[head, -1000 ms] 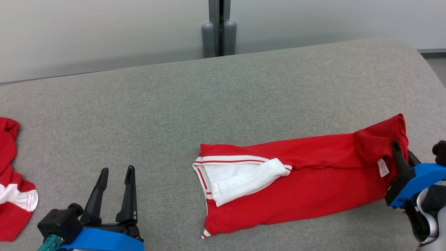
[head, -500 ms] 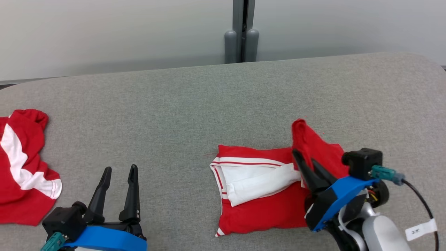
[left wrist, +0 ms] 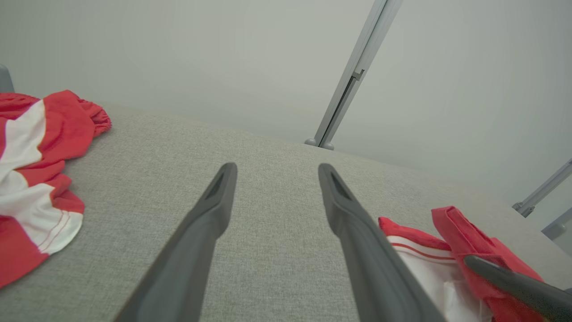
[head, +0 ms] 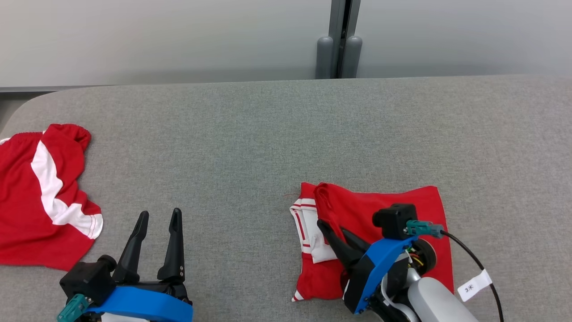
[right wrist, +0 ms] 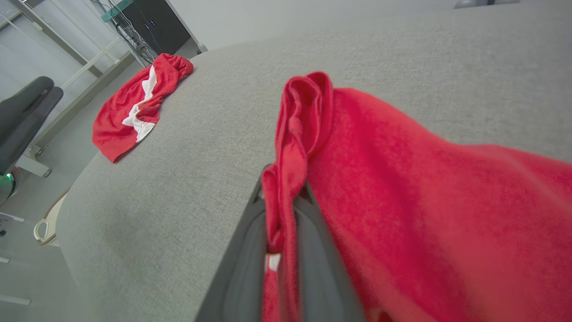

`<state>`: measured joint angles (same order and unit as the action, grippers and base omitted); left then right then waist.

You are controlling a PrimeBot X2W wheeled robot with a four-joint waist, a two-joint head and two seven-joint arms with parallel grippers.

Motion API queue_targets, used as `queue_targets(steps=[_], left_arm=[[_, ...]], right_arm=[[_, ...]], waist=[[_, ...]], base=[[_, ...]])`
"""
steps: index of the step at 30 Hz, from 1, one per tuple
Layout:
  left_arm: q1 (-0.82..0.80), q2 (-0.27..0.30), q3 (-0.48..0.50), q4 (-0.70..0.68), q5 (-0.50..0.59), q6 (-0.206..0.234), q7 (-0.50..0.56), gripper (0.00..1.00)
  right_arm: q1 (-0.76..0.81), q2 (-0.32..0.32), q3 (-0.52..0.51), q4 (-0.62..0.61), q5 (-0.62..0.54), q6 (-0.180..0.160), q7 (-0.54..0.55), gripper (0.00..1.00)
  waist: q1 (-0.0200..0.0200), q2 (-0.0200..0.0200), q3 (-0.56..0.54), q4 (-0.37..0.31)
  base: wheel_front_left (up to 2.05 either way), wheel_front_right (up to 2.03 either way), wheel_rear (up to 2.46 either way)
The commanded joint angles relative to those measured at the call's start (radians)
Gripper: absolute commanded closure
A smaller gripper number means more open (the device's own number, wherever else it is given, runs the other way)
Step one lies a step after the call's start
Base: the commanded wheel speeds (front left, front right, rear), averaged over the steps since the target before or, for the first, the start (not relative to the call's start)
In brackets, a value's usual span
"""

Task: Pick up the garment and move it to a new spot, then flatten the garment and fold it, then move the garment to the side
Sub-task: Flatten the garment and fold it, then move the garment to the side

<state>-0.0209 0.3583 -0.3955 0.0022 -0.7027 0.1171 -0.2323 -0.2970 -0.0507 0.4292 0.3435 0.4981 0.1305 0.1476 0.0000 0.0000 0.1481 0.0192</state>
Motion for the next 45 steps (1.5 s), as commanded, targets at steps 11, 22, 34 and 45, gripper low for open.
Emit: queue_targets(steps=[11, 22, 34, 45], left_arm=[[-0.023, -0.006, -0.007, 0.014, 0.005, -0.006, -0.009, 0.00], [-0.061, -0.029, -0.030, 0.037, 0.029, -0.007, -0.014, 0.00], [-0.034, -0.091, 0.024, 0.133, 0.080, -0.018, -0.033, 0.00], [0.075, -0.164, 0.130, 0.155, 0.169, -0.057, -0.034, 0.00]], right_arm=[[-0.089, 0.000, 0.103, 0.086, 0.092, 0.000, -0.125, 0.00], [-0.066, 0.000, -0.183, 0.044, -0.232, 0.000, -0.339, 0.00], [0.134, 0.000, -0.378, -0.092, -0.411, 0.000, -0.375, 0.00], [0.232, 0.000, -0.406, -0.068, -0.376, 0.000, -0.390, 0.00]], waist=[[0.0000, 0.0000, 0.003, -0.007], [0.0000, 0.0000, -0.009, -0.027], [0.0000, 0.0000, -0.069, -0.058], [0.0000, 0.0000, -0.106, -0.055]], base=[[0.00, 0.00, 0.00], [0.00, 0.00, 0.00], [0.00, 0.00, 0.00], [0.00, 0.00, 0.00]])
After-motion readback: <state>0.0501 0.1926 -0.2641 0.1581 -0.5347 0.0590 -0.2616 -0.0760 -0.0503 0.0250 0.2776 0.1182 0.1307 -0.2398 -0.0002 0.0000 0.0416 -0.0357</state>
